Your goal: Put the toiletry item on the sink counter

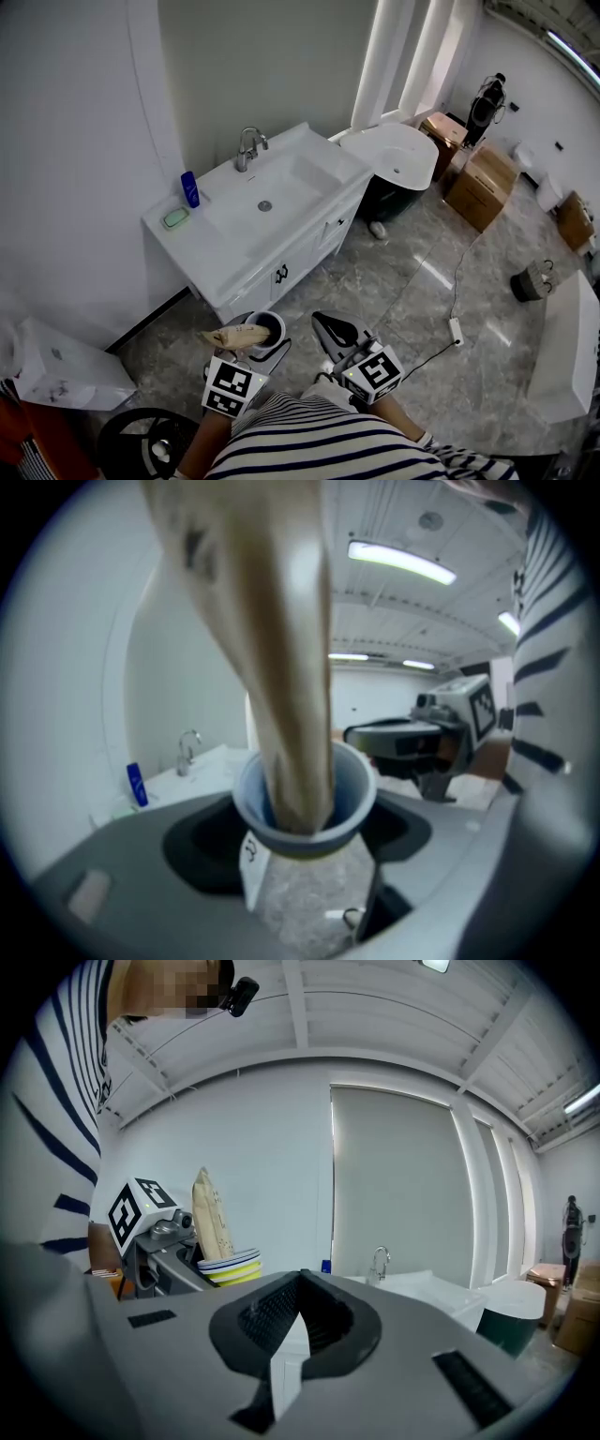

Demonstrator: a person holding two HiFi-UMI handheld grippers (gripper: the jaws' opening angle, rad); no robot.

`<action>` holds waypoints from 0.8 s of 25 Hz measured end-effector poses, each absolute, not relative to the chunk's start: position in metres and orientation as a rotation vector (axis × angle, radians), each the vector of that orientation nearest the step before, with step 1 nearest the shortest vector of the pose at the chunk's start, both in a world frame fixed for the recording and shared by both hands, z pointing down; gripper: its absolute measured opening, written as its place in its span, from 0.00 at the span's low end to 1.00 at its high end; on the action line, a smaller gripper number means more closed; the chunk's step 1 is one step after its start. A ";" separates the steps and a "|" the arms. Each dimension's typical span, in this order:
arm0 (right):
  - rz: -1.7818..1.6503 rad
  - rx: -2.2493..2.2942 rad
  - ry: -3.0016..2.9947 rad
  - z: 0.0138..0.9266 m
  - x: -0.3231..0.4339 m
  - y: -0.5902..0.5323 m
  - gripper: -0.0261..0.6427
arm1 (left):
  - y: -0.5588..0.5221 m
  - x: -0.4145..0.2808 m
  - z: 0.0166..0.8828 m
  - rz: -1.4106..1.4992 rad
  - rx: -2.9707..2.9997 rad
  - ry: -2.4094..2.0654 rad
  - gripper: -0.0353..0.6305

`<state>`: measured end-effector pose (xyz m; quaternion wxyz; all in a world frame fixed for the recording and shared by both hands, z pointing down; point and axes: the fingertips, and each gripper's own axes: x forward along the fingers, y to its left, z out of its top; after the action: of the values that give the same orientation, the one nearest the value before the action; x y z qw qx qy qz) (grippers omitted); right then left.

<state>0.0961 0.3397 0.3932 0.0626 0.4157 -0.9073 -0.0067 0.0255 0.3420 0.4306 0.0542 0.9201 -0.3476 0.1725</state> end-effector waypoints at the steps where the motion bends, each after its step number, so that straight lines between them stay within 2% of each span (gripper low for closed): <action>1: -0.017 1.255 -2.746 0.393 0.097 0.339 0.05 | 0.341 0.027 0.431 0.525 2.795 -1.057 0.59; 10: 0.044 1.230 -2.817 0.395 0.118 0.308 0.05 | 0.314 0.044 0.435 0.539 2.757 -1.112 0.59; 20: -0.001 1.030 -2.896 0.374 0.164 0.271 0.05 | 0.271 0.107 0.424 0.525 2.722 -1.177 0.59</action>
<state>0.1641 0.2711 0.3744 0.0339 0.3348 -0.9417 -0.0002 0.1067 0.2713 0.4237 0.0647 0.9019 -0.3900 0.1739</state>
